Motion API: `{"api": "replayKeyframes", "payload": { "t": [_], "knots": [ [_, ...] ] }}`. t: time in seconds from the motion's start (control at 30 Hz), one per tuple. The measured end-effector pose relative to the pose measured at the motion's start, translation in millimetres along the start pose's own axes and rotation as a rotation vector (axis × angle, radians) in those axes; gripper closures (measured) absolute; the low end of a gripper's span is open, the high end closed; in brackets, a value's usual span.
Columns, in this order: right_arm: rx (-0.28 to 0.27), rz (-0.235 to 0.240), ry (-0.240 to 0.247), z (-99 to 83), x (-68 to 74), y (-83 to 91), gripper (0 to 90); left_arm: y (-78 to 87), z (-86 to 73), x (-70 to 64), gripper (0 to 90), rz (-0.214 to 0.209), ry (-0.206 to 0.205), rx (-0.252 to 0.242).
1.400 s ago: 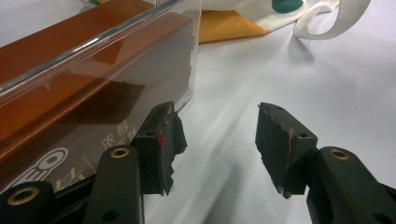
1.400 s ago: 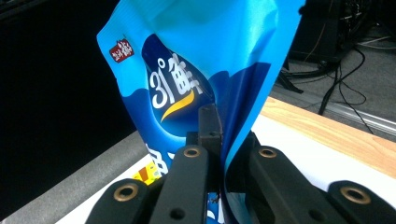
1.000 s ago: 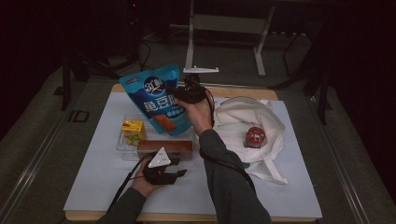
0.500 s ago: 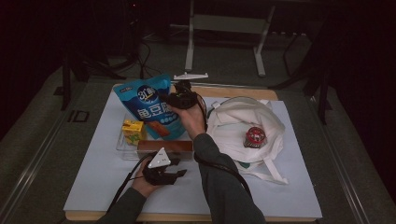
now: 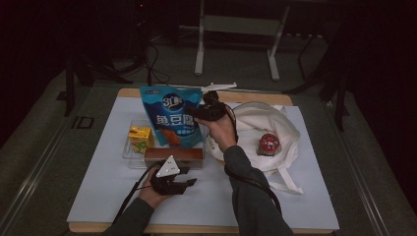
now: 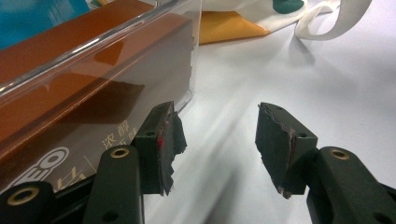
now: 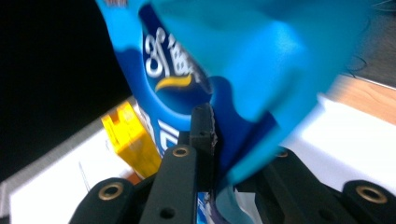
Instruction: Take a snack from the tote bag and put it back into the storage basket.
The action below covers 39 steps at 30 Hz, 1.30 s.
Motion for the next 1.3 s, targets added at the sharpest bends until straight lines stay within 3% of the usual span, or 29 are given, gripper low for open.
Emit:
{"api": "replayKeyframes", "payload": {
  "t": [0.13, 0.23, 0.37, 0.47, 0.9, 1.3],
  "knots": [
    [0.022, -0.004, 0.037, -13.2, -7.2, 6.4, 77.4, 0.0, -0.1, 0.3, 47.8, 0.002, 0.001, 0.001],
    [0.049, -0.024, 0.097, -20.7, -10.5, 10.7, 75.0, -0.1, 0.0, 0.1, 47.8, 0.002, 0.002, -0.001],
    [0.120, -0.077, 0.221, -37.2, -12.1, 9.1, 70.2, 0.1, -0.1, 0.3, 47.8, 0.001, 0.003, 0.001],
    [0.137, -0.091, 0.252, -47.1, -12.3, 6.0, 68.3, 0.1, -0.1, 0.5, 47.8, 0.006, 0.002, 0.000],
    [0.176, -0.118, 0.277, -59.6, -17.4, 5.9, 70.9, -0.1, -0.2, 0.6, 47.9, 0.004, 0.003, 0.003],
    [0.191, -0.150, 0.309, -51.6, -11.1, -8.1, 79.0, -0.2, -0.1, 0.6, 47.8, 0.002, 0.006, 0.000]
  ]
}}
Point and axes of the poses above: each handheld gripper's, and its own axes: y roughly backward along the jaws, z roughly out of its top, x roughly to its left, the point moved 10 cm from there along -y, roughly forward along the jaws, and after that the axes turned 14 degrees about -z, right-handed, at the moved point
